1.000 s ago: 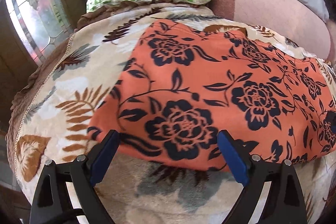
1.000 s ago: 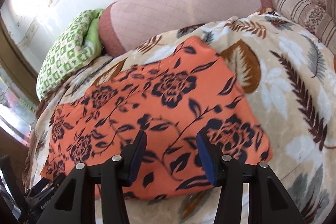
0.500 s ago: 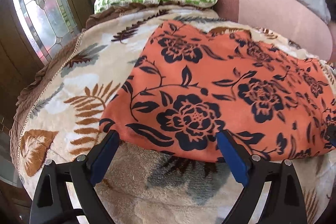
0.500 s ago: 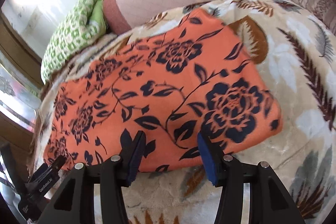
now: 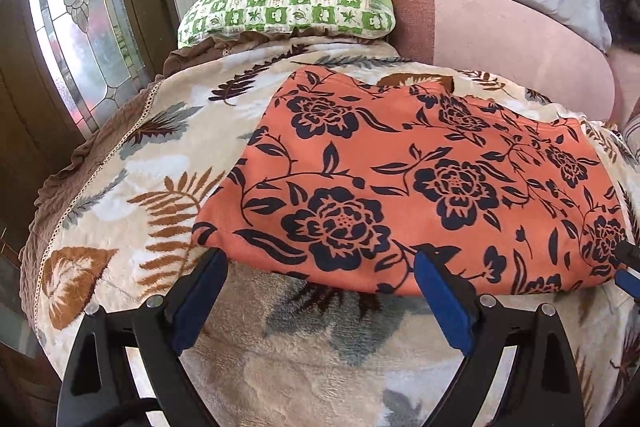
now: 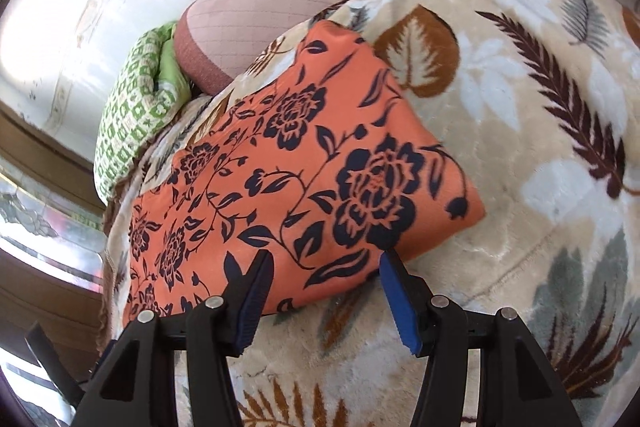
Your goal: Fold small clothes
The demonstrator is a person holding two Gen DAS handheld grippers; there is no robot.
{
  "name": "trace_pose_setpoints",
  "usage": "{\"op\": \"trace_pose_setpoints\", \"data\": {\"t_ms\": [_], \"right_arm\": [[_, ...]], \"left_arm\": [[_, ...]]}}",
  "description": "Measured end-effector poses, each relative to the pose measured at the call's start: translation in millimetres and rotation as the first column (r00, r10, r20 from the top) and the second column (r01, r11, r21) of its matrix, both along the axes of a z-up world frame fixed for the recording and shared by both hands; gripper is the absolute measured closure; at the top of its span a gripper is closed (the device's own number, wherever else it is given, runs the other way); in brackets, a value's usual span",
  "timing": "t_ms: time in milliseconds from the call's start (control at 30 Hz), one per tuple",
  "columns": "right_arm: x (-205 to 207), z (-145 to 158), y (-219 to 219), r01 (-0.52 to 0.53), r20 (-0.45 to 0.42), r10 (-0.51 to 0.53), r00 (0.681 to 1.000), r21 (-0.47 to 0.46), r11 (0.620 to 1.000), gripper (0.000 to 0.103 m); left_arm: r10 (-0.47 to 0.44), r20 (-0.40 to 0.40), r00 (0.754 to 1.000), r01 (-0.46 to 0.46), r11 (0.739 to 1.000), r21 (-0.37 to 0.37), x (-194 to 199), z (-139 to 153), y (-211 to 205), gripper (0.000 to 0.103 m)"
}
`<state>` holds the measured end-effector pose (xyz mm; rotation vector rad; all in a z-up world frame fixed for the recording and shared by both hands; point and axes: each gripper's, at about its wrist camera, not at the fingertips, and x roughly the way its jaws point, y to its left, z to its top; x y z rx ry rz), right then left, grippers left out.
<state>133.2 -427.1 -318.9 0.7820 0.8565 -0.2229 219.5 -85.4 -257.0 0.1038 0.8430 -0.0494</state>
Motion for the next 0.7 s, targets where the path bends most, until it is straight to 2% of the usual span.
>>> {"op": "trace_pose_setpoints", "data": {"t_ms": [500,700], "right_arm": [[-2,-5,-15,0.047,0.012,-0.048,0.999,0.078,0.996,0.042],[1,-4,-14,0.048,0.015,-0.050,0.999,0.081,0.996,0.041]], "left_arm": [[-0.025,-0.043,0.999,0.025,1.000,-0.014,12,-8,-3,0.009],[-0.031,-0.077,0.997,0.028,0.999,-0.047,16,-12,2,0.009]]}}
